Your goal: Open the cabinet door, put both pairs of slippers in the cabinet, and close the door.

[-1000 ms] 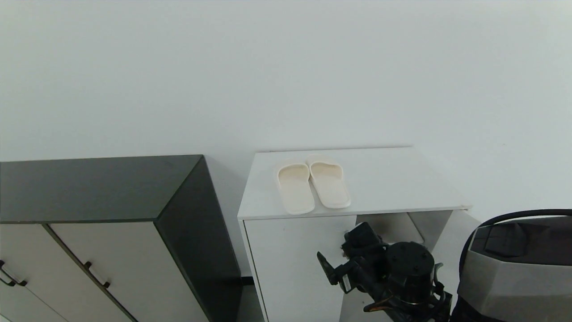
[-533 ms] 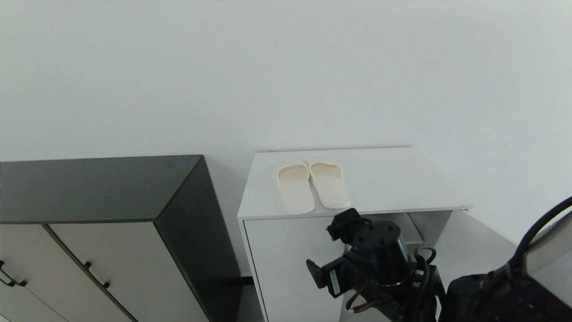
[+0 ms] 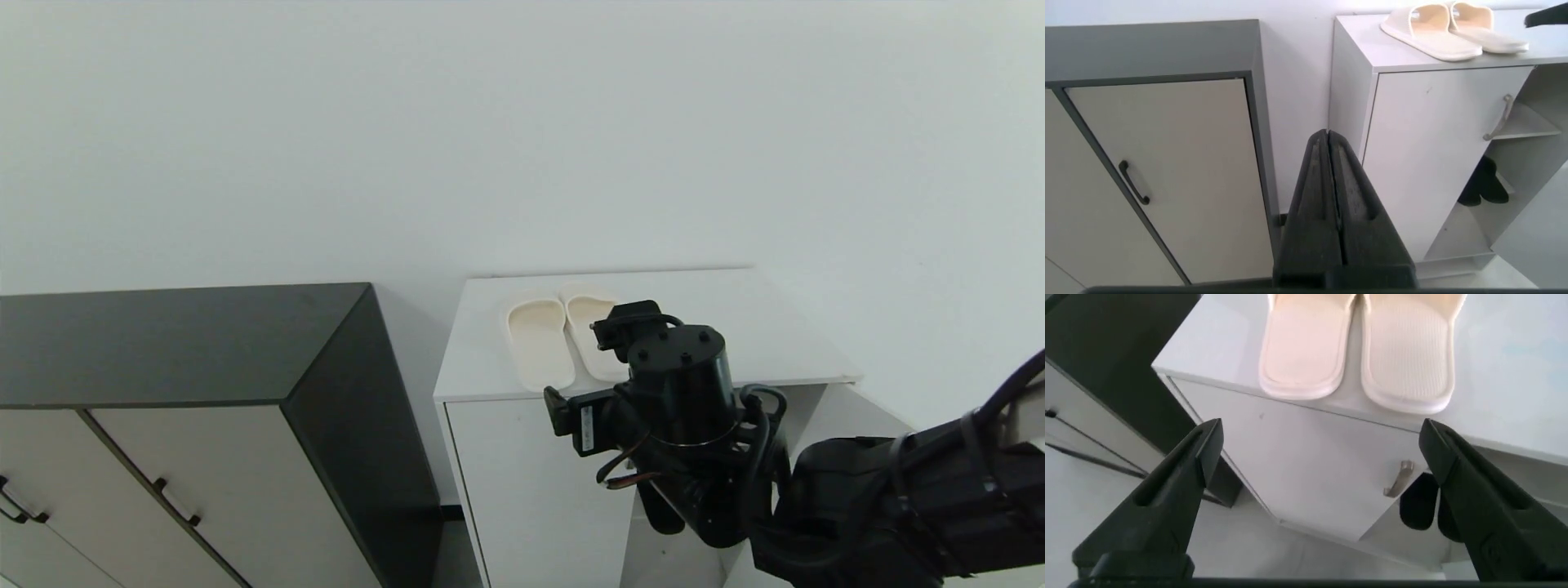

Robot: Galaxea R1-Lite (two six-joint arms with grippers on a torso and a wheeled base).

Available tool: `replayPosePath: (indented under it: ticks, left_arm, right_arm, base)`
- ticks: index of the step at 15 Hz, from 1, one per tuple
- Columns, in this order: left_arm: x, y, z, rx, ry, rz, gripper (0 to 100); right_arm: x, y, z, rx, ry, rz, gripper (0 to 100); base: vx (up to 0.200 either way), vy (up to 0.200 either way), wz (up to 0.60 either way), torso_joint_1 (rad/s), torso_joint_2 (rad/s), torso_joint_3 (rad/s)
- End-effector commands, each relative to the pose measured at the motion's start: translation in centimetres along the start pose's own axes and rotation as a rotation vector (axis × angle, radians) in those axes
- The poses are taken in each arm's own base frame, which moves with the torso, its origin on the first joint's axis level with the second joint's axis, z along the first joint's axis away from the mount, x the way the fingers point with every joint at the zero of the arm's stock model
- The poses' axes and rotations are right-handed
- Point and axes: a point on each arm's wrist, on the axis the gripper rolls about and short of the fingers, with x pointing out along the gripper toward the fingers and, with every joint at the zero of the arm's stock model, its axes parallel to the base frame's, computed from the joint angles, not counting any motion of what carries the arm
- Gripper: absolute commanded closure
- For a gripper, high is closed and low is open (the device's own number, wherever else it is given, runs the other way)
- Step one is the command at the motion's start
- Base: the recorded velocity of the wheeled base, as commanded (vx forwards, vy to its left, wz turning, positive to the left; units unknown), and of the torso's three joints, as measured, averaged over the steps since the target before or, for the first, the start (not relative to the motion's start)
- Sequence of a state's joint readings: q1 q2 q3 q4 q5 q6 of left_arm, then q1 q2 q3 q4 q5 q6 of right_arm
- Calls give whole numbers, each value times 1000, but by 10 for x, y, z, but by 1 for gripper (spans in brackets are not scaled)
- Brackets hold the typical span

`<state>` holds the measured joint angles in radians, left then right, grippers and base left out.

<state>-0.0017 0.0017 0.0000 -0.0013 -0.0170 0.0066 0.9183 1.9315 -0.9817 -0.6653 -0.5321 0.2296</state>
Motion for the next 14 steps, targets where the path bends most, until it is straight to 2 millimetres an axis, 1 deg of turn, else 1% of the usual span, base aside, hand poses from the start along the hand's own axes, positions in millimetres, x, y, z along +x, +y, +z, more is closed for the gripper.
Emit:
replayPosePath:
  ticks: [1,3,6,8,11,14]
  left_arm:
    - [0,0,0,0,0,0,100]
    - [0,0,0,1,0,-1,100]
    - [0,0,0,1,0,-1,100]
    - [0,0,0,1,0,-1,100]
    - [0,0,0,1,0,-1,100]
    - [0,0,0,3,0,0,100]
  right_arm:
    - [19,-2,-18,-11,17,-25,0]
    - [22,-2,-21,-8,12,-26,0]
    - [24,-3,-20,-7,9,-30,0]
    - [31,-1,-18,-21,-1,-32,0]
    - [34,1,-16,-21,-11,-32,0]
    - [38,2,-13,-20,-19,-29,0]
  base:
    - [0,0,0,0,0,0]
    - [200,0,0,0,5,2]
    - [200,0,0,-4,-4,4]
    - [200,0,0,15,5,0]
    - [200,0,0,2,4,4]
    - [0,0,0,0,0,0]
